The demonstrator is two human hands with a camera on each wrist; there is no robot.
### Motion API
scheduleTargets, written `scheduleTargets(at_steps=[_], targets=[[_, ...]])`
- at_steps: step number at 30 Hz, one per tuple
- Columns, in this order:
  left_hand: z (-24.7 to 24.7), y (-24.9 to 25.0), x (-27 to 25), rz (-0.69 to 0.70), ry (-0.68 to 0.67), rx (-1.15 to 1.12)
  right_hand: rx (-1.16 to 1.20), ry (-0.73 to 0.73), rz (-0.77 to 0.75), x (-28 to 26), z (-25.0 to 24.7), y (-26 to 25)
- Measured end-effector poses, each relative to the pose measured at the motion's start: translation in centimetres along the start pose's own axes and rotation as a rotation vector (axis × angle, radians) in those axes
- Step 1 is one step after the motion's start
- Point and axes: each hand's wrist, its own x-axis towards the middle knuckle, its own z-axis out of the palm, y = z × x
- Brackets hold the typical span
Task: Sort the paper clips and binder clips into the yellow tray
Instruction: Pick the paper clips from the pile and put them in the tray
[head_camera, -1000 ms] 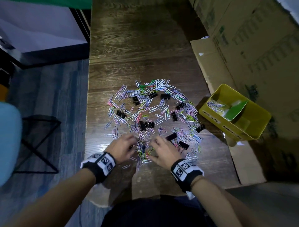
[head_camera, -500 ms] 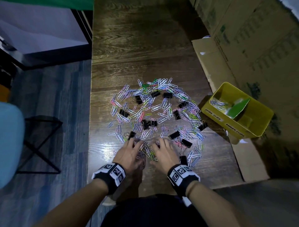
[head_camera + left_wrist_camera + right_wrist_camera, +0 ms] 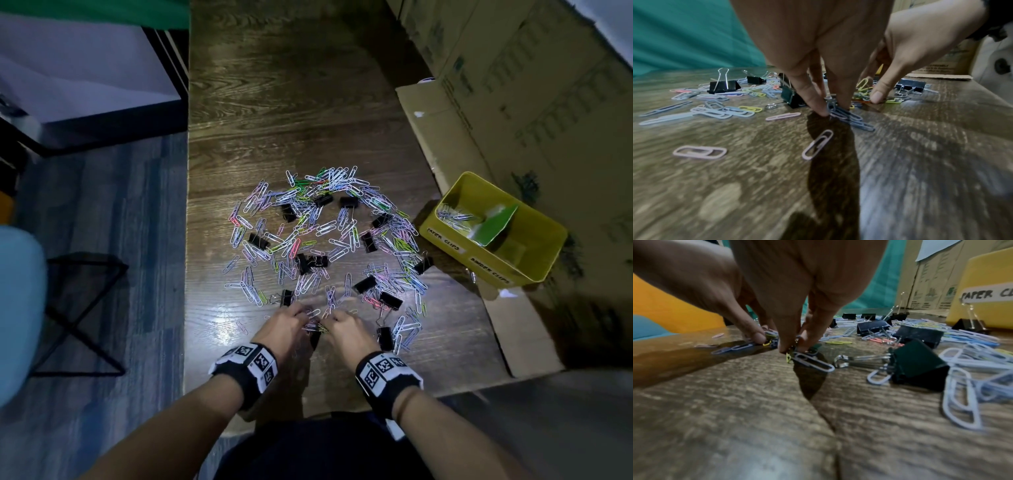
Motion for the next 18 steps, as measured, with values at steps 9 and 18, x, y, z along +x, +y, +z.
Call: scheduleTargets(at_steps=[9, 18], targets=[[-2.1, -0.5, 0.5, -0.104, 0.102, -0.286, 0.521, 0.113, 0.192, 0.8, -1.9, 2.7], [-8.9, 2.4, 3.3, -0.312, 0.068, -1.052, 1.247, 0.400, 0.243, -0.9, -8.1, 4.9]])
